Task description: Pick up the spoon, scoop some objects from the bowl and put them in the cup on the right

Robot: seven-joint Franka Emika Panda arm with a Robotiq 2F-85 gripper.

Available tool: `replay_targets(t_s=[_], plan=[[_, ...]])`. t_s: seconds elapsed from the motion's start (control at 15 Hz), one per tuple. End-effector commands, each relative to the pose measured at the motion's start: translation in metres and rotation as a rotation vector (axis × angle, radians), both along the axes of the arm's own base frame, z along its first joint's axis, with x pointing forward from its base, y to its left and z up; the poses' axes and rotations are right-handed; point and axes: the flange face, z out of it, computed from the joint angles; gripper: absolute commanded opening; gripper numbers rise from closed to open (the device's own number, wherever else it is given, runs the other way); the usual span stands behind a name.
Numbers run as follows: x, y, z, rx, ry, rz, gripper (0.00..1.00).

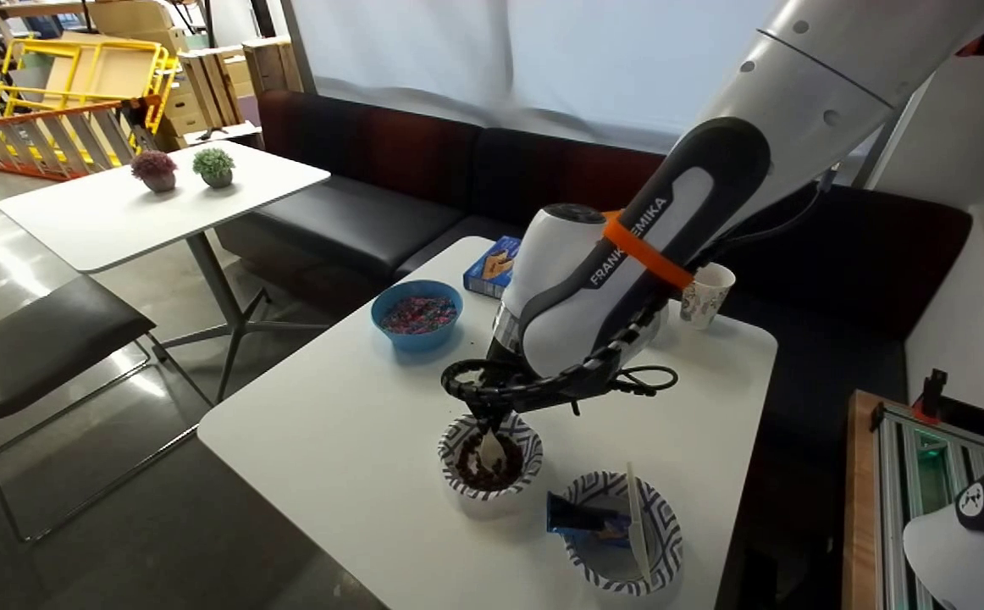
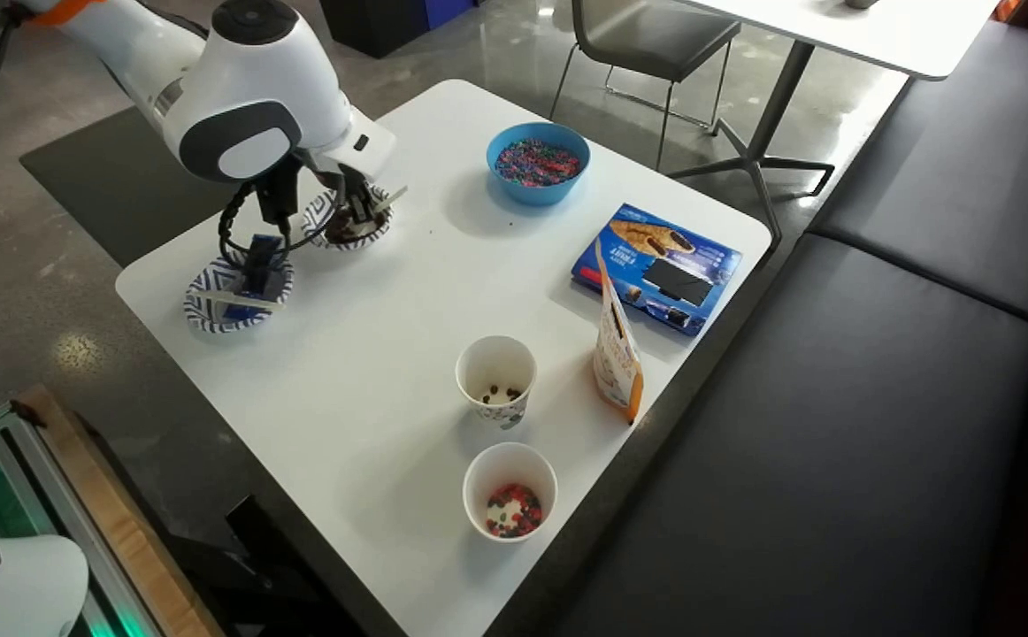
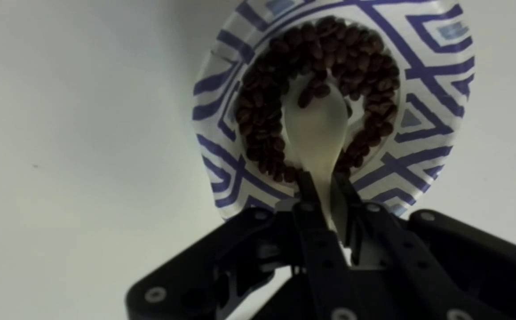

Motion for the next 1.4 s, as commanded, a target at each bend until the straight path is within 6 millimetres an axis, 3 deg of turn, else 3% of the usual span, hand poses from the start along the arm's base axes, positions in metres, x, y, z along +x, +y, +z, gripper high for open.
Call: replay_targets(t_s=[0.0, 1.33], plan=[[-0.003, -0.008, -0.010, 0.048, 0.079, -0.007, 0.04], [-0.024, -0.007, -0.018, 0.041, 0.249, 0.275, 0.04]])
